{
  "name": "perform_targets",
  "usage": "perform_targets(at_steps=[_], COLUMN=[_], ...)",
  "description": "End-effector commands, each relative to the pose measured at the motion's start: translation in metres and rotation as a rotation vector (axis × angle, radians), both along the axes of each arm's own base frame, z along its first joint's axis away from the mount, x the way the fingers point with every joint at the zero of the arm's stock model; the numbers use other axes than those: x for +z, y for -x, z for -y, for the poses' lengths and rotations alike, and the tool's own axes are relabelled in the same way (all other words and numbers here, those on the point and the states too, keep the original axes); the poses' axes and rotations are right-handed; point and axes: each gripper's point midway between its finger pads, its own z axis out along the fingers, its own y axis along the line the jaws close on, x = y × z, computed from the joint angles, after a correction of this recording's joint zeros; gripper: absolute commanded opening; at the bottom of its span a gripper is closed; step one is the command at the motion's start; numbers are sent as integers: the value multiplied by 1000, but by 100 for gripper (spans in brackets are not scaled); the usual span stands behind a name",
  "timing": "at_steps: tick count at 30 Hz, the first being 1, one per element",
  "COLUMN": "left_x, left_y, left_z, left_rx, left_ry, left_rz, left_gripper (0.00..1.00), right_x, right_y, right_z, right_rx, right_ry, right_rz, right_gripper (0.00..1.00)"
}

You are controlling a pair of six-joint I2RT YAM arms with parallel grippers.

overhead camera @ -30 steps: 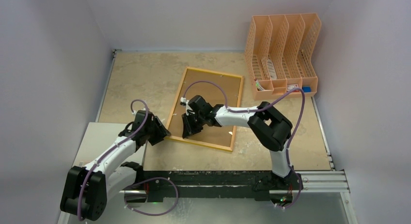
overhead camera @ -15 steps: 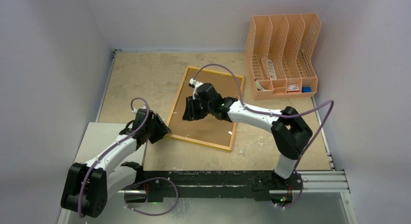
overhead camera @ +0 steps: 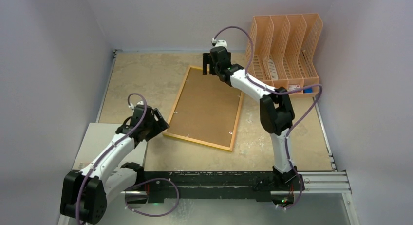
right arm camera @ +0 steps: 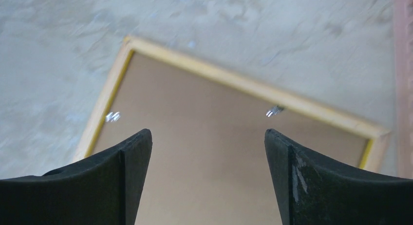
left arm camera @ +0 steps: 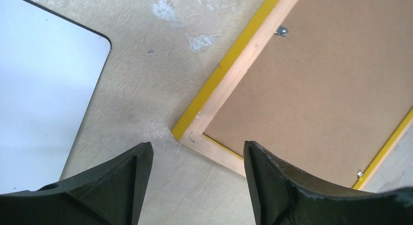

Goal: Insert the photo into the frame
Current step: Install the photo frame at the center of the board, then adjust the photo frame at the center of the board.

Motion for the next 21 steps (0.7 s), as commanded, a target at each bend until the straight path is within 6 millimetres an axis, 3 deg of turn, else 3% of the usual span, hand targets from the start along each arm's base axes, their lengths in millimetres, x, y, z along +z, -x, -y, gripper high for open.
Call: perform_targets(at_steps=[1, 3, 7, 11, 16, 21], left_x=[13, 10, 7, 2, -6, -11], left_y=[5, 10, 12, 15, 21, 25], left_z=[6, 14, 28, 36, 40, 43], left_rx=[-58, -76, -79, -80, -74, -66], left_ry=[17, 64, 153, 199, 240, 270], left_rz=[3, -15, -16, -30, -41, -49], left_gripper=[71, 71, 71, 71, 71, 71], right_x=[0, -10, -19, -20, -36, -53], right_y=[-45, -57, -71, -85, -99, -100], right_z=[37, 46, 59, 60, 66, 64], right_rx=[-111, -123, -107, -33, 51, 130], right_ry=[211, 248, 227, 212, 185, 127], right_rz=[95, 102, 119, 154, 128, 79], right_gripper=[94, 99, 99, 99, 99, 99])
